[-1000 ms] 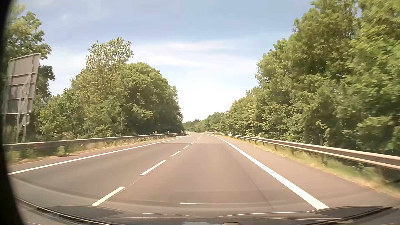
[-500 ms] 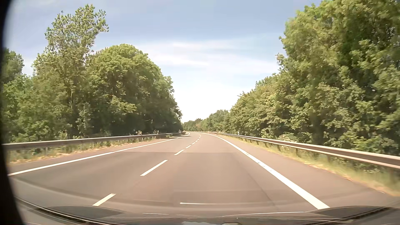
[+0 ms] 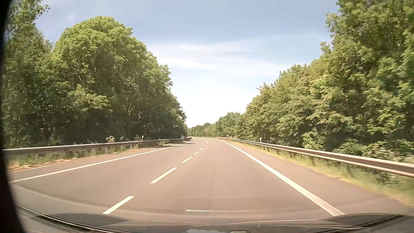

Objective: Follow the waypoints while adhering to traffic rules and regulations

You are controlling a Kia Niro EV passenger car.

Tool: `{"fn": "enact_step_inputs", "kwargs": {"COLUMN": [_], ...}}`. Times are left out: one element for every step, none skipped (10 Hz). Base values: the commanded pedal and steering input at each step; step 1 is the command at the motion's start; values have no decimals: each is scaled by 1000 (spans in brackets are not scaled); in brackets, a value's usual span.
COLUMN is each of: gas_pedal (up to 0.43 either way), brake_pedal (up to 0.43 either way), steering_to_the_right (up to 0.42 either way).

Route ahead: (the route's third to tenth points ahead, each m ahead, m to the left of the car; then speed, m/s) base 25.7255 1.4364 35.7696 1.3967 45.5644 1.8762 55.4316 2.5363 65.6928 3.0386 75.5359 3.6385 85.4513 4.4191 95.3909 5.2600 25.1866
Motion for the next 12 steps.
{"fn": "enact_step_inputs", "kwargs": {"gas_pedal": [287, 287, 287, 287, 280, 280, 248, 248, 240, 228, 220, 220], "brake_pedal": [0, 0, 0, 0, 0, 0, 0, 0, 0, 0, 0, 0], "steering_to_the_right": [-3, -3, -3, -3, -3, -3, -3, -3, -3, -3, -3, -3]}}
